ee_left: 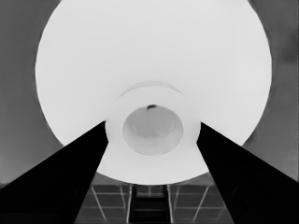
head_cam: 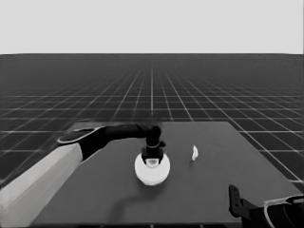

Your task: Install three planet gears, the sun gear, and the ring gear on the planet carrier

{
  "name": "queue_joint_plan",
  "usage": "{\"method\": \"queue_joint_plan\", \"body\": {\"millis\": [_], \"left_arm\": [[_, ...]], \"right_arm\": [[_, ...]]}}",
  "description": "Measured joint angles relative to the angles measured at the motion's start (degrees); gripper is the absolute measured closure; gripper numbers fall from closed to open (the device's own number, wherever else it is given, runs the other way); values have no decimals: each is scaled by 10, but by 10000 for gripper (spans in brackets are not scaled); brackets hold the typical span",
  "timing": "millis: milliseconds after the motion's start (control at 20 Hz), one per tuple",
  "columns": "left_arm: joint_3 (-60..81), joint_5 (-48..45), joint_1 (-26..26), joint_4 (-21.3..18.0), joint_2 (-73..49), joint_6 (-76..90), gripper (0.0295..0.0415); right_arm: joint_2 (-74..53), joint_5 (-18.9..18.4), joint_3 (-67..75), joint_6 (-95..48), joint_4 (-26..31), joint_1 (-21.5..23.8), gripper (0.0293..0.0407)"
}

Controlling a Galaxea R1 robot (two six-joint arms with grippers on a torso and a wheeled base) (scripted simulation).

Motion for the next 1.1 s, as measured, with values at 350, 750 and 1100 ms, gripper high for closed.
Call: {"method": "queue_joint_plan", "body": {"millis": [350,750,1100], "left_arm": [[-5,-2,8,6,1,4,362],[-5,-2,14,6,1,40,362],[-5,-2,15,6,0,75,362]], "right_arm": [[0,0,0,0,0,0,315],[0,0,0,0,0,0,315],[0,0,0,0,0,0,315]]}}
